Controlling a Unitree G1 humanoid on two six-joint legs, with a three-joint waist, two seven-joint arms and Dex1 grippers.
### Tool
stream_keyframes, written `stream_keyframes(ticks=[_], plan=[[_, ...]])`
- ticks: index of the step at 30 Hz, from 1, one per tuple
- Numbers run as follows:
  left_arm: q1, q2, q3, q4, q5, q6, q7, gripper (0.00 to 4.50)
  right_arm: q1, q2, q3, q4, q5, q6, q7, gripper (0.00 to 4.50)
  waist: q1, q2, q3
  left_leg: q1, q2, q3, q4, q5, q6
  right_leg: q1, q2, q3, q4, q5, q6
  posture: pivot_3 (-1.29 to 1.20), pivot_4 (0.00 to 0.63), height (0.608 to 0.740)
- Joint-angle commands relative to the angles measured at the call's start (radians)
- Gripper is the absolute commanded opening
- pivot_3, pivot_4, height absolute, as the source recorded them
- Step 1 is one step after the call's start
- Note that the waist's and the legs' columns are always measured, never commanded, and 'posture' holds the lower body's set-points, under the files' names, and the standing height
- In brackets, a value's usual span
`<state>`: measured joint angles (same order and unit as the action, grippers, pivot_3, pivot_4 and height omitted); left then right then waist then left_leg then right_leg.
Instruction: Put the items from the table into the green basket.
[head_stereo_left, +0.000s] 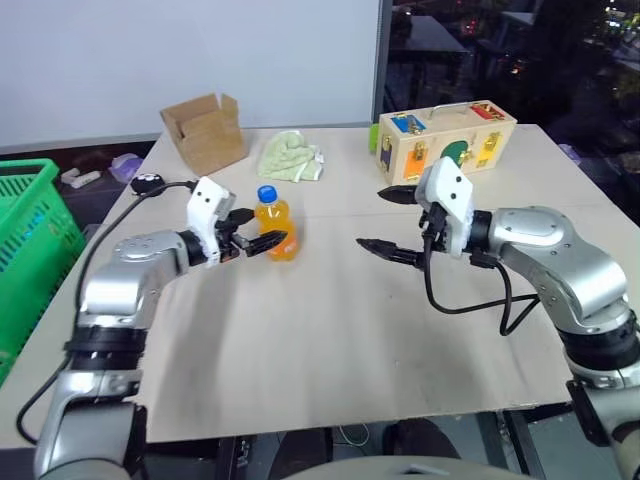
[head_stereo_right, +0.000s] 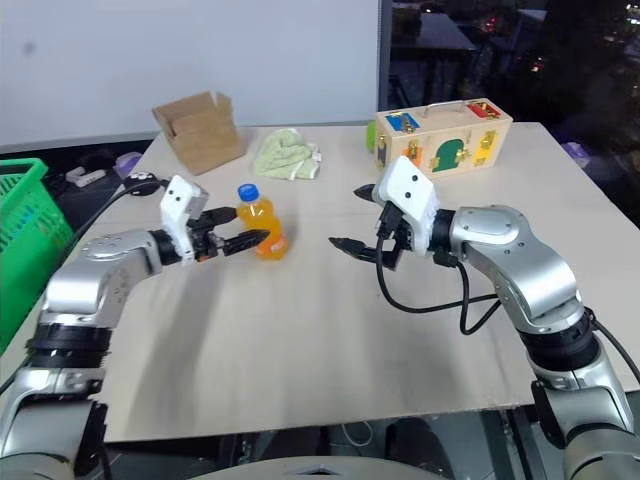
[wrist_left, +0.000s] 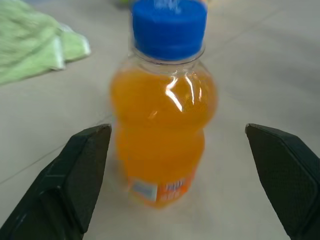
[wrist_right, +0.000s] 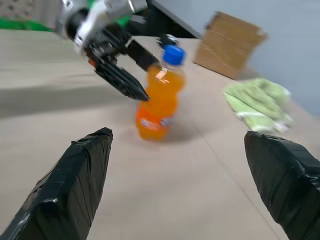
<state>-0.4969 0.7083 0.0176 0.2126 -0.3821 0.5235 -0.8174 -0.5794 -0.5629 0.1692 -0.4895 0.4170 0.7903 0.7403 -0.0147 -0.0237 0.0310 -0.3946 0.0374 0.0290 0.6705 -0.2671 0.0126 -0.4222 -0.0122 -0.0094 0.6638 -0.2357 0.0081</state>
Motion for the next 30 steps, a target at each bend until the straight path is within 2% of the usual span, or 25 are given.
stream_keyframes(ticks=[1, 5, 6, 7, 9, 10, 13, 19, 25, 30], plan=[[-0.069, -0.036, -0.025, 0.088, 0.070, -0.071, 0.014, 4.47, 0.020, -0.014, -0.052, -0.083, 0.020, 0.037, -0.040, 4.50, -0.016, 0.000, 0.000, 0.000, 0.000, 0.000, 0.000, 0.000, 0.000, 0.000, 0.000, 0.000, 0.000, 0.000, 0.000, -0.11, 0.000, 0.740], [-0.114, -0.079, -0.038, 0.185, 0.112, -0.111, 0.009, 4.47, 0.035, -0.013, -0.058, -0.111, 0.026, 0.059, -0.072, 4.50, -0.047, 0.000, 0.000, 0.000, 0.000, -0.002, 0.000, 0.000, 0.000, 0.000, 0.000, 0.001, 0.000, 0.000, 0.000, -0.15, 0.000, 0.740], [-0.121, -0.086, -0.038, 0.200, 0.118, -0.115, 0.004, 3.97, 0.037, -0.013, -0.057, -0.116, 0.027, 0.062, -0.079, 4.50, -0.054, 0.000, 0.000, 0.000, 0.000, -0.003, 0.000, 0.000, 0.000, 0.000, 0.000, 0.001, 0.000, 0.000, 0.000, -0.15, 0.000, 0.740], [-0.123, -0.090, -0.036, 0.207, 0.121, -0.120, -0.001, 3.80, 0.038, -0.013, -0.056, -0.120, 0.029, 0.066, -0.083, 4.50, -0.057, 0.000, 0.000, 0.000, 0.000, -0.005, 0.000, 0.000, 0.000, 0.000, 0.000, 0.001, 0.000, 0.000, 0.000, -0.15, 0.000, 0.740], [-0.126, -0.094, -0.031, 0.217, 0.129, -0.129, -0.008, 2.96, 0.040, -0.014, -0.056, -0.125, 0.034, 0.070, -0.089, 4.50, -0.063, 0.000, 0.000, 0.001, 0.000, -0.005, 0.000, 0.000, 0.000, 0.000, 0.000, 0.001, 0.000, 0.000, 0.000, -0.15, 0.000, 0.740], [-0.125, -0.093, -0.026, 0.219, 0.132, -0.133, -0.010, 2.85, 0.039, -0.014, -0.055, -0.126, 0.035, 0.070, -0.091, 4.50, -0.067, 0.000, 0.000, 0.001, 0.000, -0.005, 0.000, 0.000, 0.000, 0.000, 0.000, 0.001, 0.000, 0.000, 0.000, -0.15, 0.000, 0.740], [-0.115, -0.100, 0.019, 0.196, 0.098, -0.133, -0.013, 2.85, 0.033, -0.010, -0.050, -0.119, 0.037, 0.062, -0.093, 4.50, -0.069, 0.000, 0.000, 0.001, 0.000, -0.006, 0.000, 0.000, 0.000, 0.001, 0.000, 0.002, 0.000, 0.000, 0.000, -0.13, 0.000, 0.740], [-0.060, -0.102, 0.219, -0.009, -0.098, 0.002, 0.017, 2.85, -0.014, 0.036, -0.036, -0.100, 0.079, -0.004, -0.039, 4.50, -0.078, -0.001, 0.001, -0.001, 0.001, -0.007, 0.000, 0.000, 0.000, 0.000, 0.000, 0.003, 0.000, 0.000, 0.000, -0.06, 0.000, 0.740], [0.053, -0.026, 0.516, -0.276, -0.273, 0.217, 0.188, 2.85, -0.108, 0.098, 0.037, 0.001, 0.073, -0.095, 0.045, 4.50, -0.078, -0.001, 0.001, 0.002, 0.003, -0.007, -0.001, 0.000, 0.000, 0.000, -0.001, 0.007, 0.001, 0.000, 0.000, 0.06, 0.000, 0.740], [0.156, 0.032, 0.785, -0.375, -0.394, 0.324, 0.288, 2.85, -0.175, 0.160, 0.073, 0.088, 0.075, -0.159, 0.108, 4.50, -0.018, -0.002, 0.001, 0.004, 0.003, -0.008, -0.002, 0.000, 0.000, 0.000, 0.001, 0.006, 0.002, 0.000, 0.000, 0.16, 0.000, 0.740]])
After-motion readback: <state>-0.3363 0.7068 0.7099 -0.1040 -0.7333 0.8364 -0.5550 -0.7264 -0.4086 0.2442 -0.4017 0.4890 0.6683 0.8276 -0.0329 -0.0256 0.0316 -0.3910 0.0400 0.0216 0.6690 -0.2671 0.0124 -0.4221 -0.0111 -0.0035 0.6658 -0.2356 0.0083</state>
